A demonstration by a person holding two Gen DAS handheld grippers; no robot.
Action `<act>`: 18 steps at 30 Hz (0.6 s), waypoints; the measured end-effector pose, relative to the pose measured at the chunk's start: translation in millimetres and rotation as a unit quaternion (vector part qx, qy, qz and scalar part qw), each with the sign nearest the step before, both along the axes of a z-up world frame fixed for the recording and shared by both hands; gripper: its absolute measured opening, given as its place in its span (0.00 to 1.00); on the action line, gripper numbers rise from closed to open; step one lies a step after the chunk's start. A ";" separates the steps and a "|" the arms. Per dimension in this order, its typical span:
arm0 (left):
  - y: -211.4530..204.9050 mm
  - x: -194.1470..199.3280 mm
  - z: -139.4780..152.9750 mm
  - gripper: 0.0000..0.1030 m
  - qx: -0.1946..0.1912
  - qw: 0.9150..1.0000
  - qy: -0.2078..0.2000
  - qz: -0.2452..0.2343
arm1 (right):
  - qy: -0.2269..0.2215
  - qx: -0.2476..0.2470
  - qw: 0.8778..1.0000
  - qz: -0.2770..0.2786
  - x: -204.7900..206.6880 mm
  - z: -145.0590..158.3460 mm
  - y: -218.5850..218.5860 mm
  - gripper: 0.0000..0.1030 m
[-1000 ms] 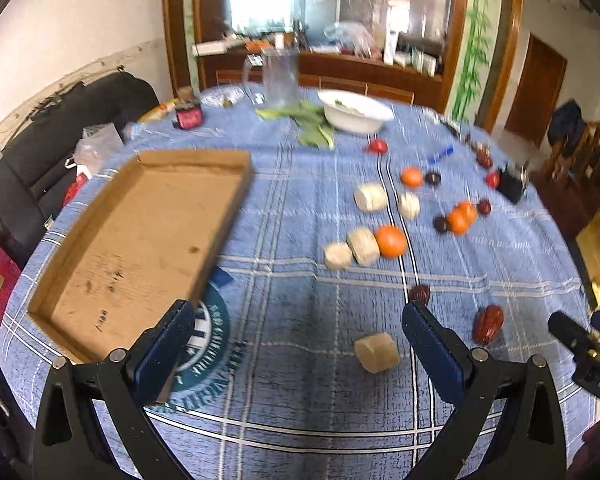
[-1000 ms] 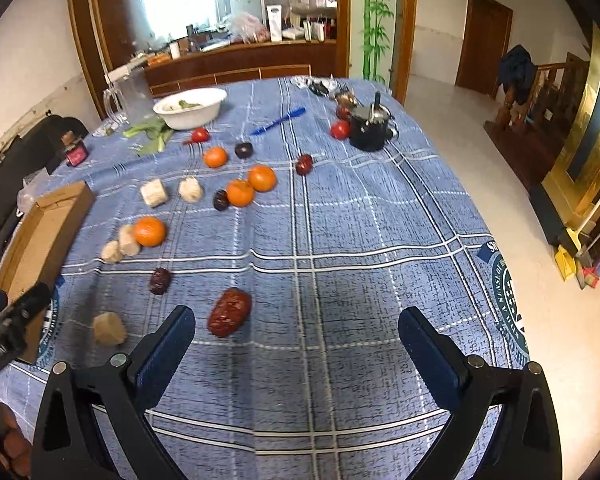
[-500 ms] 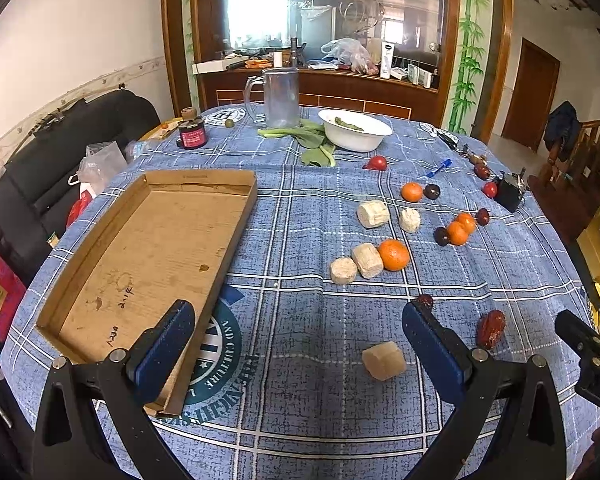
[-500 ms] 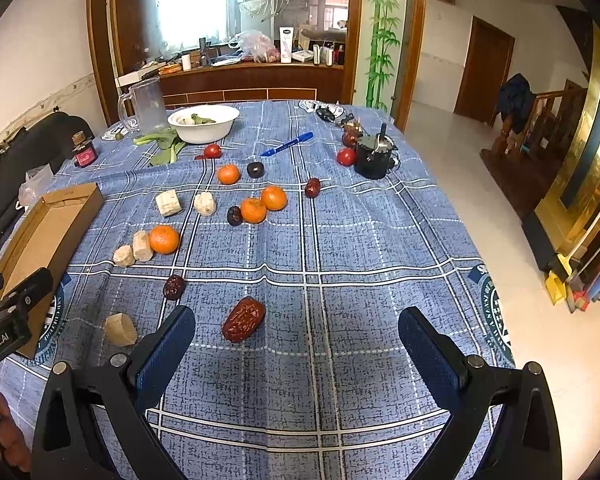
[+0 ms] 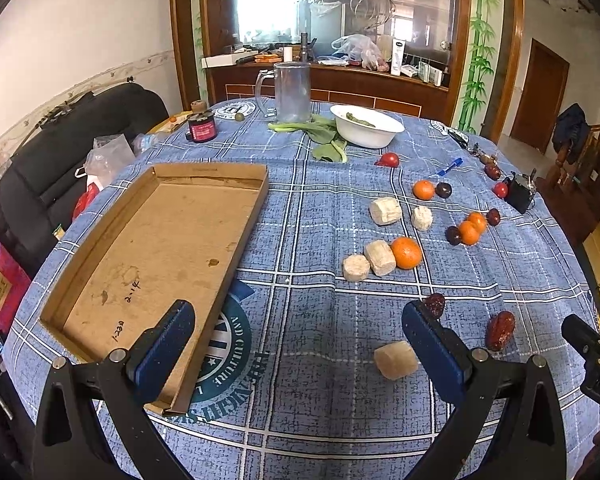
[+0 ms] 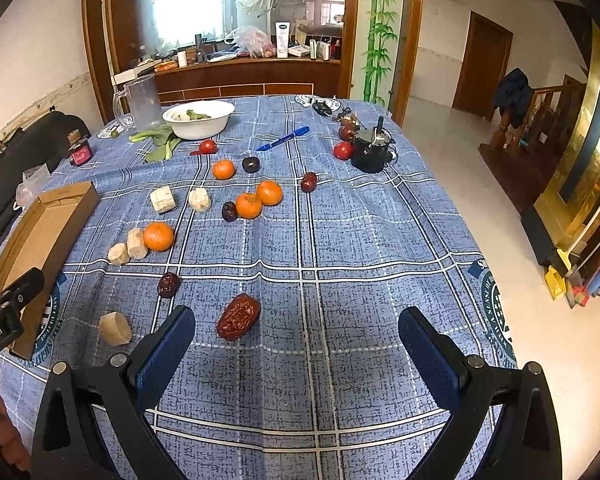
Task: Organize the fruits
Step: 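Grasp the red date with the right tool while the left tool approaches the pale chunk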
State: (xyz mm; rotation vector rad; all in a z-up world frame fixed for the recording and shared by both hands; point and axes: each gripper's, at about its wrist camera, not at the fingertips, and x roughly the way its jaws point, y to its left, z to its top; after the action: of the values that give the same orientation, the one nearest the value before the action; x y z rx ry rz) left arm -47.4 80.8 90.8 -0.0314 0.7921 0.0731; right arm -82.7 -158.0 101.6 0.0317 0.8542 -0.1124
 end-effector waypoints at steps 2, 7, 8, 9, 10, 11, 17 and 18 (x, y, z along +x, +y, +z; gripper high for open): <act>-0.7 0.7 -1.3 1.00 0.002 1.000 0.003 -0.002 | 0.000 -0.001 1.000 0.002 1.0 -0.5 0.6 0.99; -3.4 1.7 -3.5 1.00 0.006 1.000 0.005 -0.004 | 0.001 -0.001 1.000 0.003 3.7 -2.1 1.0 0.99; -3.6 1.6 -3.8 1.00 0.005 1.000 0.005 -0.004 | 0.002 -0.001 1.000 0.003 4.1 -2.2 1.0 0.99; -3.7 1.9 -4.6 1.00 0.005 1.000 0.006 -0.004 | 0.002 -0.001 1.000 0.003 4.4 -2.4 0.8 0.99; -3.9 2.1 -5.5 1.00 0.005 1.000 0.008 -0.004 | 0.003 0.000 1.000 0.003 4.6 -2.9 0.4 0.99; -4.2 2.4 -6.6 1.00 0.005 1.000 0.010 -0.004 | 0.004 0.001 1.000 0.003 5.3 -3.6 0.3 0.99; -5.7 3.5 -10.4 1.00 0.008 1.000 0.016 -0.006 | 0.007 0.002 1.000 0.006 7.4 -6.2 0.2 0.99; -6.0 4.0 -11.0 1.00 0.009 1.000 0.017 -0.007 | 0.006 -0.002 1.000 0.006 7.7 -6.3 -0.2 0.99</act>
State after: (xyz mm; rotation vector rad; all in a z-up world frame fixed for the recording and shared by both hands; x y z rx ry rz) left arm -43.4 74.9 79.7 -0.0071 0.8252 0.0685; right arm -75.0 -158.2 95.3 0.0227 0.8659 -0.1029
